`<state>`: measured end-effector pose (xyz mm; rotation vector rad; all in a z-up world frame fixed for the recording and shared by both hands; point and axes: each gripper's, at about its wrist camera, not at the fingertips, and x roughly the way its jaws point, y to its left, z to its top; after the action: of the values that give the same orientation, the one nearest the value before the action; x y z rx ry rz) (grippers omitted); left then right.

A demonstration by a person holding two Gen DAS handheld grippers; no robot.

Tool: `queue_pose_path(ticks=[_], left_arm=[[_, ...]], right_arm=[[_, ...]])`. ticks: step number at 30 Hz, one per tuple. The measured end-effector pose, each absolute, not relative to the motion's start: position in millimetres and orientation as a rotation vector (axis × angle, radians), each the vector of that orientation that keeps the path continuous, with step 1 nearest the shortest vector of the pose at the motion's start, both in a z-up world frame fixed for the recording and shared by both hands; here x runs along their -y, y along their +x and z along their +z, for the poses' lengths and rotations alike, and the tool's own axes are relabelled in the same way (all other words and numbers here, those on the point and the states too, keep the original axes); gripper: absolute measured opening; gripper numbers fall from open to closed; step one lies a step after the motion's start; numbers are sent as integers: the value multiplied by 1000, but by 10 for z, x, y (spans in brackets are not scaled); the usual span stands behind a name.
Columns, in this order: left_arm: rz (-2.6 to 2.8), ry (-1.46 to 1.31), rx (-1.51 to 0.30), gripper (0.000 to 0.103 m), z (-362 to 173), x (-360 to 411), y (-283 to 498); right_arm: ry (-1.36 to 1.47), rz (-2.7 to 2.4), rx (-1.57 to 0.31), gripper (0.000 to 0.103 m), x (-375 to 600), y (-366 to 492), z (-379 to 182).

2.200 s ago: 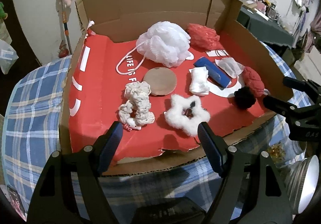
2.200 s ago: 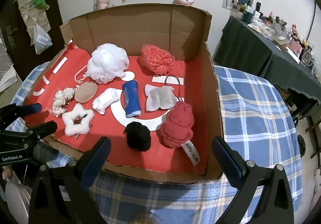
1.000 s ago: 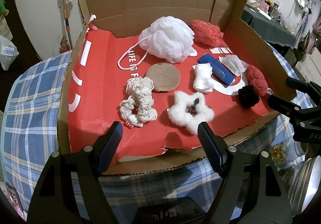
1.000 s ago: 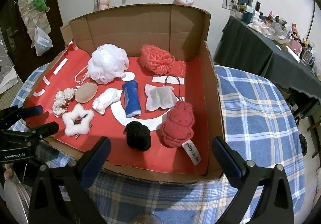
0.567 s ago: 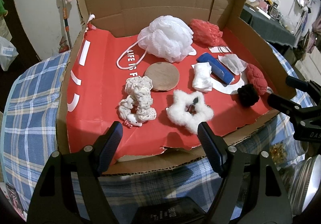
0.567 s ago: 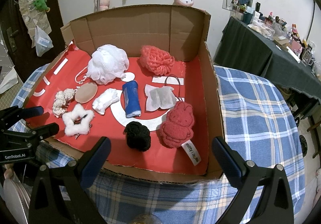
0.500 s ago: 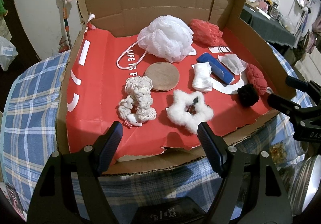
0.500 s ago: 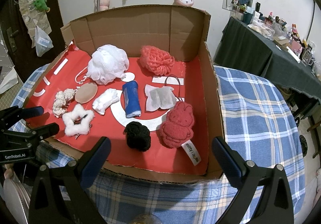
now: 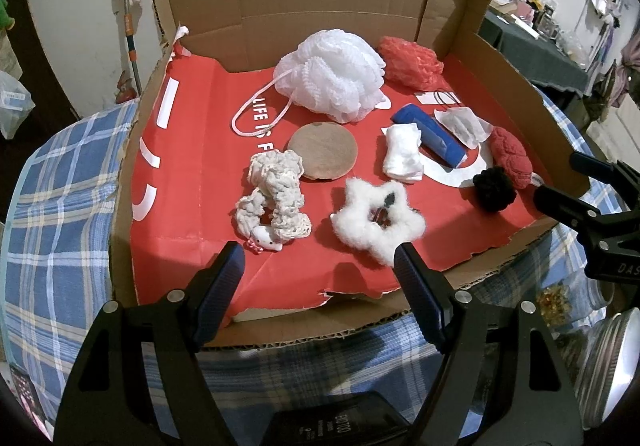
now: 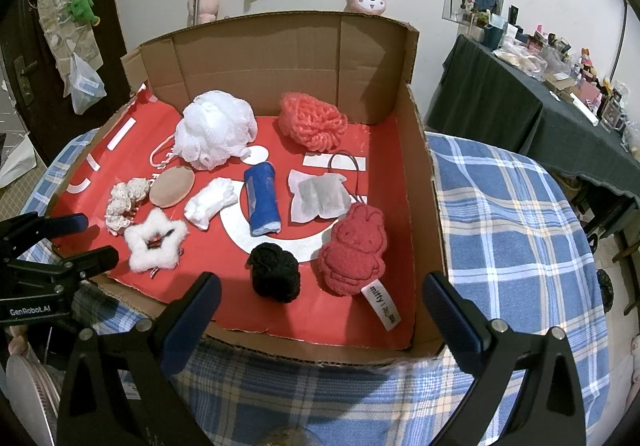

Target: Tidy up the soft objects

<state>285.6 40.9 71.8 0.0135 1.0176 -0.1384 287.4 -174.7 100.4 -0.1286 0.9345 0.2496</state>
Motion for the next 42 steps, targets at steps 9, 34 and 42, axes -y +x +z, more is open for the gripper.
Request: queue_pose_path(ticks=[9,34,42], left_arm=[[-139,14,-1016,76,719,-408,2855],[-145,12,-1016,76,717,-408,2849],[-146,9,-1017,76,714,-413,2847]], right_arm=[[-129,250,-933,102,1749,2870,1000],[-128,251,-930,102,1751,2862,996],[-127,252,-929,102,1752,2861,996]])
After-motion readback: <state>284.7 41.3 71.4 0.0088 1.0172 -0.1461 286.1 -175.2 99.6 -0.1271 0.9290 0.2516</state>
